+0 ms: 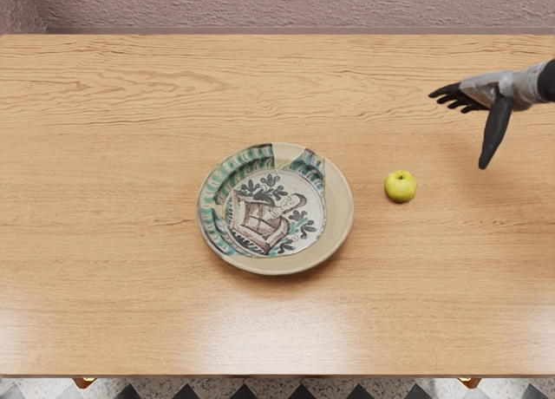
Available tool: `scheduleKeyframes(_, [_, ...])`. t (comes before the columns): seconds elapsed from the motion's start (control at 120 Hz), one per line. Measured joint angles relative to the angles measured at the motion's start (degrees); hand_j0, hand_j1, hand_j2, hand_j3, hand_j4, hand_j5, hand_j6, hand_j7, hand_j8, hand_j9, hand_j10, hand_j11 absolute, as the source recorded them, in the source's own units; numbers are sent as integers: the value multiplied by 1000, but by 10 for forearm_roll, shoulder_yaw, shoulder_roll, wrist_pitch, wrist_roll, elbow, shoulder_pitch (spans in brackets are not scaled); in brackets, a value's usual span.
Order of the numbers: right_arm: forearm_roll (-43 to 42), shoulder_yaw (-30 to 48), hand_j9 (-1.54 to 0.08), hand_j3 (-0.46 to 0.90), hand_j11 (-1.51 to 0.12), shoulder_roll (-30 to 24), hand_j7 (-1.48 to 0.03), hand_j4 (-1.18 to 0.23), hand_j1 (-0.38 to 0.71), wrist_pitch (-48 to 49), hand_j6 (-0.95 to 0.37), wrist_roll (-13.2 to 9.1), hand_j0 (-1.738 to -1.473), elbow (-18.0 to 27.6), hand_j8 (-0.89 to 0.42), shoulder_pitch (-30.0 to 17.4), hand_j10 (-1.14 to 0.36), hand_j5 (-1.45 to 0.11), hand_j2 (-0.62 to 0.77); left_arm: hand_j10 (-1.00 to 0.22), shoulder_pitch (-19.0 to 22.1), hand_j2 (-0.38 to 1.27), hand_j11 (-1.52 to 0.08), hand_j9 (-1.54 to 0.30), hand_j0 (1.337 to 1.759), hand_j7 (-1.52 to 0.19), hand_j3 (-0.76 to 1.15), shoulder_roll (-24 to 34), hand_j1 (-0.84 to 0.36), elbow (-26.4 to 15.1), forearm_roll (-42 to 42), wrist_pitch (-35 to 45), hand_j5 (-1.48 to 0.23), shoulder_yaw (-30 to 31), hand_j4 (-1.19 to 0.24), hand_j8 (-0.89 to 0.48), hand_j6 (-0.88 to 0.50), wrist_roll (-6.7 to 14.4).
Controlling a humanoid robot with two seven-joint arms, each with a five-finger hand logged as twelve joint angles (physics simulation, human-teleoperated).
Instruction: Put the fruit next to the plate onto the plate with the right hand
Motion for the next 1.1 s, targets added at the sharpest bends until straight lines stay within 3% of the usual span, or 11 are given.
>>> scheduleKeyframes(0.133, [-9, -1, -22, 0, -22, 14, -22, -19, -330, 0, -20, 7, -1658, 0, -19, 6, -18, -22, -3, 0, 0, 0, 0, 0, 1658, 0, 0, 0, 349, 0, 0, 0, 0, 0, 0, 0, 0, 0])
scheduleKeyframes(0.233, [-25, -4, -22, 0, -22, 33, -22, -20, -330, 0, -20, -34, -1658, 12, -19, 29, -19, -22, -3, 0, 0, 0, 0, 0, 1658, 0, 0, 0, 349, 0, 0, 0, 0, 0, 0, 0, 0, 0])
scheduleKeyframes(0.333, [-31, -5, -22, 0, -22, 0, -22, -19, -329, 0, -20, -60, -1658, 89, -19, 74, -18, -22, -3, 0, 0, 0, 0, 0, 1658, 0, 0, 0, 349, 0, 0, 0, 0, 0, 0, 0, 0, 0])
scheduleKeyframes(0.4, [-34, 6, -22, 0, -22, -21, -22, -19, -329, 0, -20, -117, -1658, 149, -19, 90, -18, -22, -3, 0, 0, 0, 0, 0, 1658, 0, 0, 0, 349, 0, 0, 0, 0, 0, 0, 0, 0, 0])
scheduleKeyframes(0.483, [-35, 37, -22, 0, -22, -37, -22, -19, -329, 0, -20, -188, -1658, 190, -19, 97, -18, -22, -3, 0, 0, 0, 0, 0, 1658, 0, 0, 0, 349, 0, 0, 0, 0, 0, 0, 0, 0, 0])
scheduleKeyframes(0.608, [-36, 64, -23, 0, -23, -75, -23, -20, -329, 0, -21, -265, -1658, 286, -20, 103, -19, -23, -4, 0, 0, 0, 0, 0, 1658, 0, 0, 0, 349, 0, 0, 0, 0, 0, 0, 0, 0, 0])
scheduleKeyframes(0.708, [-38, 102, -24, 0, -23, -85, -23, -20, -328, 0, -22, -320, -1658, 323, -21, 102, -20, -24, -4, 0, 0, 0, 0, 0, 1658, 0, 0, 0, 349, 0, 0, 0, 0, 0, 0, 0, 0, 0])
scheduleKeyframes(0.817, [-49, 119, -24, 0, -24, -71, -24, -21, -328, -20, -22, -342, -1658, 339, -21, 93, -20, -24, -4, 0, 0, 0, 0, 0, 1658, 0, 0, 0, 349, 0, 0, 0, 0, 0, 0, 0, 0, 0])
scheduleKeyframes(1.1, [-120, 128, -23, 0, -23, -4, -23, -20, -328, -190, -22, -364, -1658, 354, -21, 37, -20, -24, -3, 0, 0, 0, 0, 0, 1658, 0, 0, 0, 349, 0, 0, 0, 0, 0, 0, 0, 0, 0])
